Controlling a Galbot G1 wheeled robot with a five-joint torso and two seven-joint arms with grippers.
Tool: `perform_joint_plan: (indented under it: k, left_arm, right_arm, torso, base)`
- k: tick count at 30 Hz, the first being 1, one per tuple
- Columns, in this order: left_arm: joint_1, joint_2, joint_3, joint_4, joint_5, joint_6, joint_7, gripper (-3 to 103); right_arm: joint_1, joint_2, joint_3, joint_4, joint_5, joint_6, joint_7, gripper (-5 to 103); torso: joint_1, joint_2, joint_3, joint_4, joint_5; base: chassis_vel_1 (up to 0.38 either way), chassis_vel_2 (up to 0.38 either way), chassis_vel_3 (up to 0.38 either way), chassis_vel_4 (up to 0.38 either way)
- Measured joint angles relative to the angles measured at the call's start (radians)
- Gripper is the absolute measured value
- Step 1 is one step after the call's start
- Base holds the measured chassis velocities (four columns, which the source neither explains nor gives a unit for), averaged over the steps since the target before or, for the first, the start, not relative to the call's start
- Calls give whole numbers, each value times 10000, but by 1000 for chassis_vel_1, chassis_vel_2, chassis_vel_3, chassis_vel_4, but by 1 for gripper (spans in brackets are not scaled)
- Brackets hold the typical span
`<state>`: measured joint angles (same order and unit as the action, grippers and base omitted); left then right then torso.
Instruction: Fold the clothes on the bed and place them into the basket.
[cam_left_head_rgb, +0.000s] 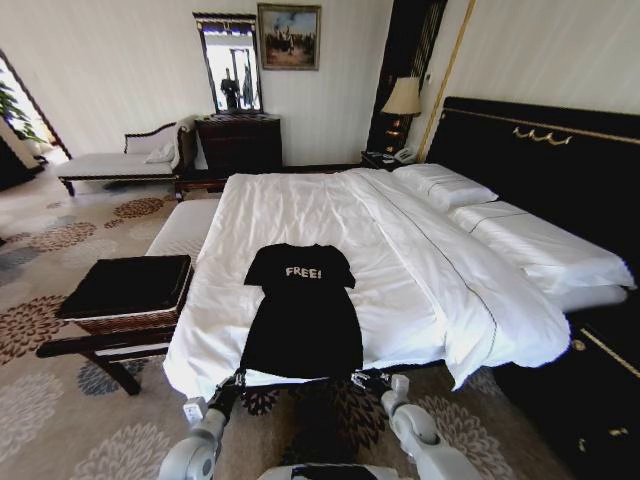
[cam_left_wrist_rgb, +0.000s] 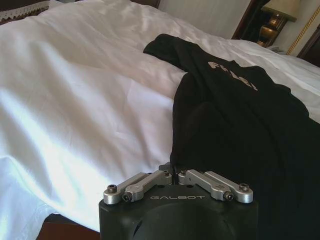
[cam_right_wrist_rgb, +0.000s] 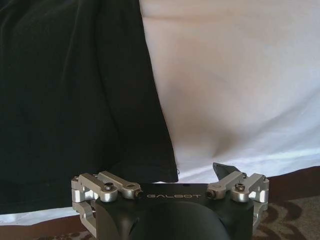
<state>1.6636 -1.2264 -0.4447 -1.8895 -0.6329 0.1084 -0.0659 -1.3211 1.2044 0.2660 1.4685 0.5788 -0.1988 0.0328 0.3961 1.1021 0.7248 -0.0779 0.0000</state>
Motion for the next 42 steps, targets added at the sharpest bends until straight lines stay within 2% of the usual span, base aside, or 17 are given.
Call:
perform_joint_plan:
  k: [3, 5, 6, 10, 11, 12, 14, 15, 16, 17, 20, 23, 24, 26, 28, 31, 42]
  left_arm:
    - [-24, -11, -2, 16, -4, 6, 0, 0]
    - [-30, -23, -2, 24, -6, 8, 0, 0]
    - [-33, -38, -2, 30, -8, 13, 0, 0]
    - [-45, -65, 9, 47, -12, 21, 0, 0]
    - [-51, -72, 14, 56, -12, 24, -1, 0]
    - [-53, -79, 18, 58, -11, 26, 0, 0]
    - [-53, -82, 19, 58, -9, 27, -1, 0]
    - [-49, -83, 18, 57, -7, 28, -1, 0]
    - [-47, -83, 17, 57, -7, 29, -1, 0]
    - [-41, -85, 4, 57, -11, 29, -1, 0]
    - [-37, -91, -12, 72, -16, 29, -1, 0]
    - [-19, -129, -23, 89, -21, 20, 0, 0]
    - [-19, -129, -23, 89, -21, 20, 0, 0]
    - [-10, -164, -32, 102, -18, 2, 0, 0]
    - [0, -173, -43, 108, -18, -6, 0, 0]
    - [83, -195, -96, 110, -18, -46, 0, 0]
    - [953, -193, -550, -298, -153, -119, -116, 0]
  right_arm:
    - [171, 20, -79, -114, 4, 42, -8, 97]
    - [249, 40, -134, -187, 5, 59, -14, 92]
    - [332, 74, -172, -278, 6, 85, -29, 82]
    - [435, 142, -203, -420, 7, 118, -53, 76]
    - [490, 174, -221, -472, 9, 136, -71, 71]
    - [534, 202, -238, -511, 8, 148, -83, 60]
    - [554, 218, -249, -522, 9, 153, -87, 60]
    - [563, 228, -252, -522, 9, 162, -87, 54]
    - [563, 229, -253, -522, 9, 166, -87, 54]
    - [562, 232, -248, -515, 10, 178, -88, 43]
    - [526, 230, -218, -457, 16, 191, -88, 37]
    - [362, 200, -161, -284, 22, 201, -89, 20]
    - [362, 200, -161, -284, 22, 201, -89, 20]
    - [201, 167, -125, -140, 24, 201, -80, 10]
    - [126, 141, -102, -46, 27, 201, -73, 10]
    - [-96, 71, -45, 228, 46, 180, -46, 1]
    - [-1151, -378, 563, 2004, 389, -312, 265, 0]
  torso:
    - [0, 1, 0, 1, -2]
    - [0, 0, 0, 0, -1]
    - [0, 1, 0, 0, -1]
    - [0, 1, 0, 0, 0]
    - [0, 1, 0, 0, -1]
    - [0, 1, 0, 0, -1]
    - [0, 0, 1, 0, 0]
    - [0, 0, 0, 0, 0]
    - [1, 0, 0, 0, -1]
    - [0, 1, 1, 0, 0]
    - [0, 1, 0, 0, 0]
    - [0, 0, 0, 0, 0]
    - [0, 0, 0, 0, 0]
    - [0, 1, 0, 0, 0]
    - [0, 1, 0, -1, 0]
    - [0, 1, 0, 0, 0]
    - [0, 1, 0, -1, 0]
  base:
    - [0, 0, 0, 0]
    - [0, 0, 0, 0]
    - [0, 0, 0, 0]
    - [0, 0, 0, 0]
    - [0, 0, 0, 0]
    - [0, 0, 0, 0]
    - [0, 0, 0, 0]
    - [0, 0, 0, 0]
    - [0, 0, 0, 0]
    - [0, 0, 0, 0]
    - [0, 0, 0, 0]
    - [0, 0, 0, 0]
    - [0, 0, 0, 0]
    - [0, 0, 0, 0]
    - [0, 0, 0, 0]
    - [0, 0, 0, 0]
    - [0, 0, 0, 0]
